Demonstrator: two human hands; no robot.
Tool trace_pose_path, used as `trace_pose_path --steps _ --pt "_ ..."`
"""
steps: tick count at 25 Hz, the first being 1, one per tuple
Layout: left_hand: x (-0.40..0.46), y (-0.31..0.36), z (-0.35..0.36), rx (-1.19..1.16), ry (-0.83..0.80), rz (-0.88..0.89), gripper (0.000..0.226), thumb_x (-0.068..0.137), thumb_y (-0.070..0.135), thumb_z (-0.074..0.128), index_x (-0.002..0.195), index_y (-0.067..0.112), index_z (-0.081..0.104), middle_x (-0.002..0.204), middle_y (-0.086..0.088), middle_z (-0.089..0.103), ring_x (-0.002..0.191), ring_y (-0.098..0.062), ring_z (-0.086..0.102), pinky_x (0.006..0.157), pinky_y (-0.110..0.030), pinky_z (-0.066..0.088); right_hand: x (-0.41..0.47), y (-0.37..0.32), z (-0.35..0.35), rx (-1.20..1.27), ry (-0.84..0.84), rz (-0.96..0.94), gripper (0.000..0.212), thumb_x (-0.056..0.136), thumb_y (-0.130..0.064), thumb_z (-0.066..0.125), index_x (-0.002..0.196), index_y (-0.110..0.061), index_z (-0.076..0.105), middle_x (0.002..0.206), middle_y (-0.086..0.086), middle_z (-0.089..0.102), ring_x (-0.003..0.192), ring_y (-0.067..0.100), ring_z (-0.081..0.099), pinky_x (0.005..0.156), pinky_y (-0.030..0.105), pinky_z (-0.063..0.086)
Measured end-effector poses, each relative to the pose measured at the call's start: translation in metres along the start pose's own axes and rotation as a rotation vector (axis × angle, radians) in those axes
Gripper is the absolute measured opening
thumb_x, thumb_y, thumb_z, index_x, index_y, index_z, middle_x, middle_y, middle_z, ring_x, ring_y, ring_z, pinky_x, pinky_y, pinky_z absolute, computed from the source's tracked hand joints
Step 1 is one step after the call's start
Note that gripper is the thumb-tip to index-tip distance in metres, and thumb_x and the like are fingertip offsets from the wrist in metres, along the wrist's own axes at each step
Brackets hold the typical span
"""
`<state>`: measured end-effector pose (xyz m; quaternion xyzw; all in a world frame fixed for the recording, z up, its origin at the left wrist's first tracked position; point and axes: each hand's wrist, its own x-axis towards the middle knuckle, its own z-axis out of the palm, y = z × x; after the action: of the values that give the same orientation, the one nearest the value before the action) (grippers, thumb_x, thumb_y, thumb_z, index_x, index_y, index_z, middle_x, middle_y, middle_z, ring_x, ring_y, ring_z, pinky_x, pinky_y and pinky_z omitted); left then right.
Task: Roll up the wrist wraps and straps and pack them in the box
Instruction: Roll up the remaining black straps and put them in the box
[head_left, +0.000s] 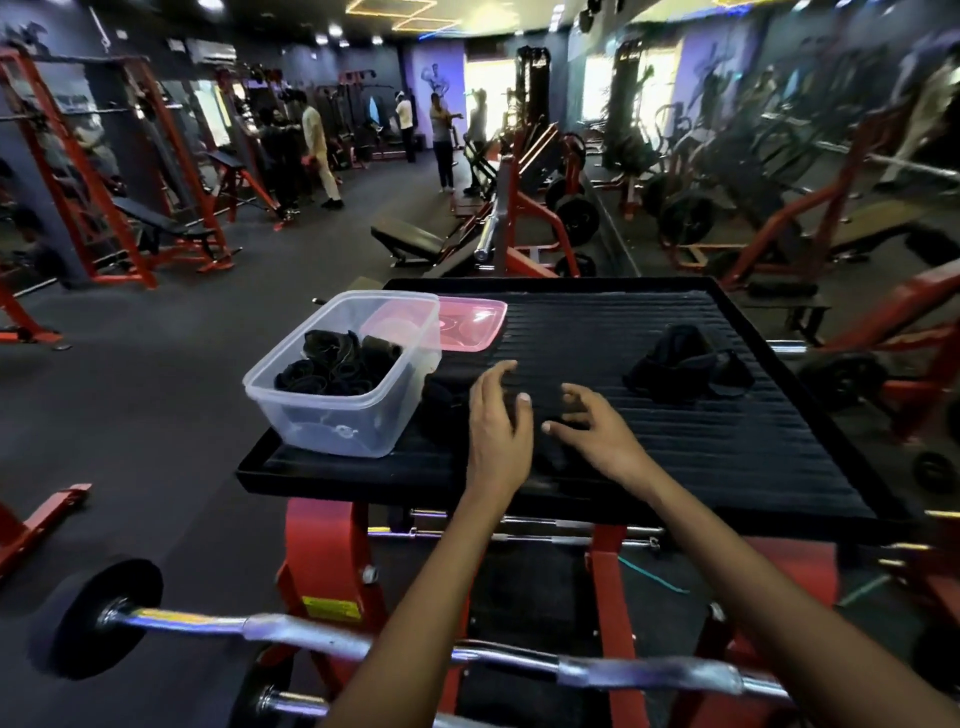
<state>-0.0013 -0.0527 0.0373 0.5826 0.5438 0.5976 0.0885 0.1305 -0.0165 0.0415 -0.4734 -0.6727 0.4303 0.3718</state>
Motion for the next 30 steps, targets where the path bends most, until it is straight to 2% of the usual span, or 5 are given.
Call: trace_pose_path --steps 8,15,17,22,30 --pt "0.013 -0.029 0.09 0.531 -0.689 -0.118 0.059 0.098 0.036 0.038 0.148 0.01 0.021 0.156 -0.011 0.019 0.145 -0.025 0.015 0.118 -0.04 0.008 -0.003 0.035 -0.093 -0.379 0.401 -0.105 0.042 0.087 -0.008 0.062 0.128 -0.005 0.051 0.127 0.011 0.05 0.114 0.019 0.051 0.096 0.022 0.039" --pt "0.013 -0.042 0.093 0.656 -0.714 -0.049 0.055 0.099 0.04 0.034 0.146 0.012 0.028 0.157 -0.007 0.019 0.146 -0.022 0.012 0.118 -0.038 0.009 0.067 0.036 -0.117 -1.242 0.118 -0.043 0.04 0.088 -0.023 0.059 0.126 -0.014 0.051 0.123 0.008 0.06 0.122 0.026 0.048 0.114 0.047 0.015" --pt "0.015 -0.047 0.093 0.495 -0.65 -0.086 0.047 0.099 0.034 0.038 0.139 0.01 0.04 0.151 -0.009 0.033 0.143 -0.024 0.023 0.117 -0.038 0.016 0.075 0.032 -0.114 -1.069 0.199 -0.03 0.032 0.089 -0.025 0.059 0.12 -0.015 0.061 0.114 0.008 0.067 0.117 0.024 0.054 0.114 0.045 0.017" --pt "0.017 -0.028 0.083 0.032 -0.388 -0.186 0.033 0.101 0.026 0.035 0.118 0.007 0.056 0.113 -0.006 0.058 0.107 -0.017 0.053 0.092 -0.022 0.036 0.06 -0.011 -0.113 0.27 0.276 -0.116 0.012 0.089 -0.004 0.059 0.088 -0.013 0.066 0.089 -0.001 0.071 0.084 0.012 0.065 0.078 0.027 0.051" --pt "0.024 -0.009 0.082 -0.636 -0.404 -0.752 0.04 0.1 0.043 0.025 0.119 0.017 0.048 0.1 -0.009 0.061 0.078 -0.022 0.057 0.06 -0.028 0.057 0.04 -0.052 -0.094 0.941 0.042 -0.069 0.019 0.095 -0.008 0.044 0.097 -0.019 0.059 0.096 0.001 0.067 0.078 0.012 0.067 0.06 0.027 0.055"
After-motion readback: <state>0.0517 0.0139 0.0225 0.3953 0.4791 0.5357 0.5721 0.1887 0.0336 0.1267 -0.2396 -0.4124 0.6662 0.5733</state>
